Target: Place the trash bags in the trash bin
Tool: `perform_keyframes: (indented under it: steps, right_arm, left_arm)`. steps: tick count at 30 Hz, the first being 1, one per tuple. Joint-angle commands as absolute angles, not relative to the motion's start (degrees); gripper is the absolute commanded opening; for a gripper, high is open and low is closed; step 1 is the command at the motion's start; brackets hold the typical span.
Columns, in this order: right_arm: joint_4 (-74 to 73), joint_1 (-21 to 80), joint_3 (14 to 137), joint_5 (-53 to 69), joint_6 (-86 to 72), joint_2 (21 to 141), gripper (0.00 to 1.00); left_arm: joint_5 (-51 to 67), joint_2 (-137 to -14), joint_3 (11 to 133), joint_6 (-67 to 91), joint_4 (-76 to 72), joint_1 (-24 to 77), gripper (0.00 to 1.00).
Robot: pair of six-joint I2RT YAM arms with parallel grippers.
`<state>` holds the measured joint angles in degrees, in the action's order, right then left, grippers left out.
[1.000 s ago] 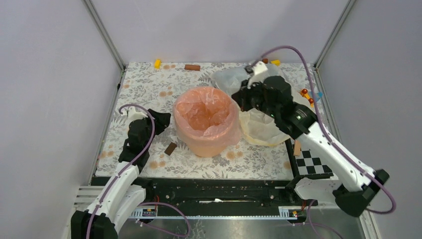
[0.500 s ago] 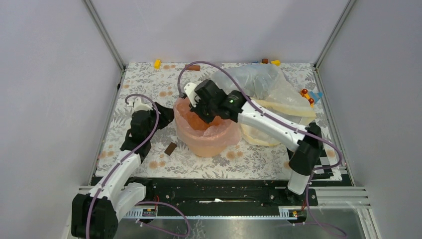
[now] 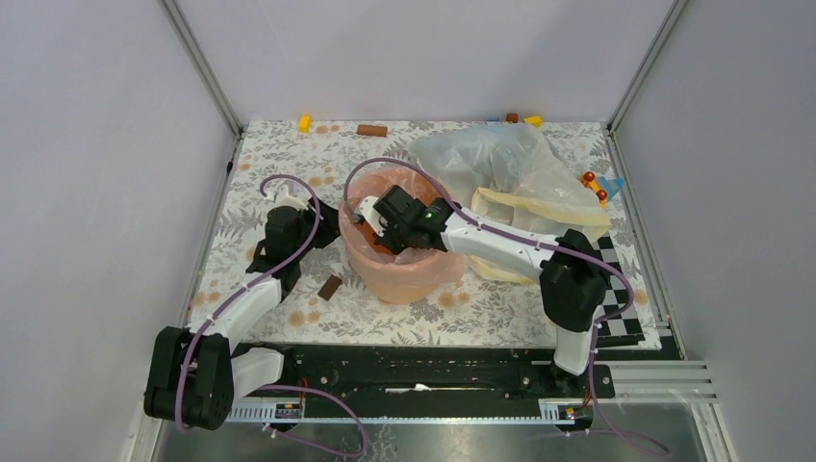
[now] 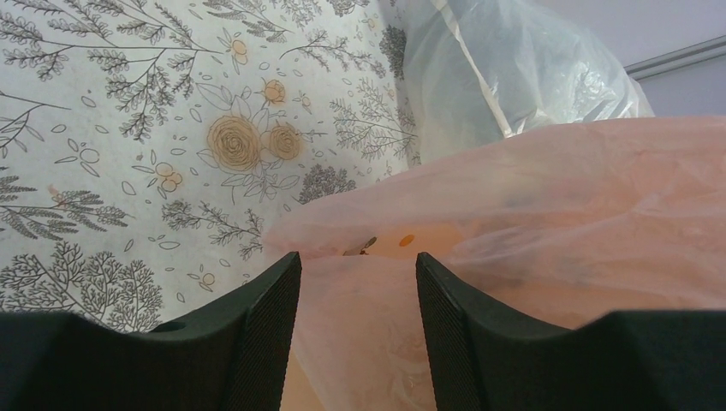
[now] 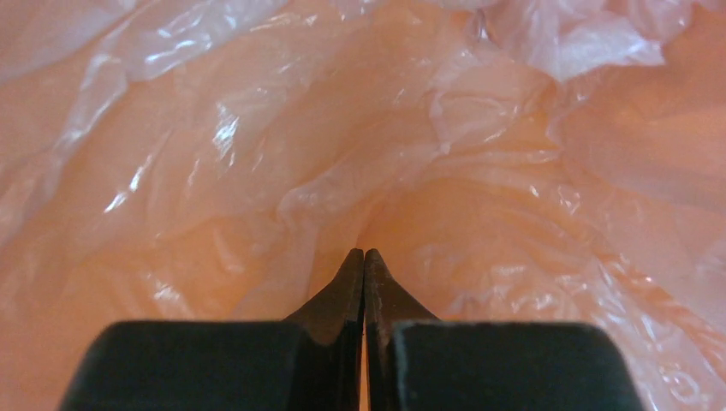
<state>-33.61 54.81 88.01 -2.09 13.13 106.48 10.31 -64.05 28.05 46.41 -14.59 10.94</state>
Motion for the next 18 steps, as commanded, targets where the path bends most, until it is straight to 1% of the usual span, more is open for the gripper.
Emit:
perform_keyframes:
  steps: [1, 8, 18]
  right_arm:
    - [-30.01, 53.89, 86.6, 0.58, 13.1, 108.04, 0.0]
    - [-31.83, 51.42, 86.28, 8.78, 11.11, 110.97, 0.0]
    - [-43.4, 50.8, 93.73, 11.16, 11.19, 116.35, 0.0]
  left_arm:
    - [12.63, -64.29, 29.33, 46.8, -20.23, 10.98, 0.54]
    - [13.56, -64.51, 29.7, 46.58, -20.28, 11.02, 0.54]
    - [15.25, -65.88, 29.88, 46.92, -21.18, 11.66, 0.53]
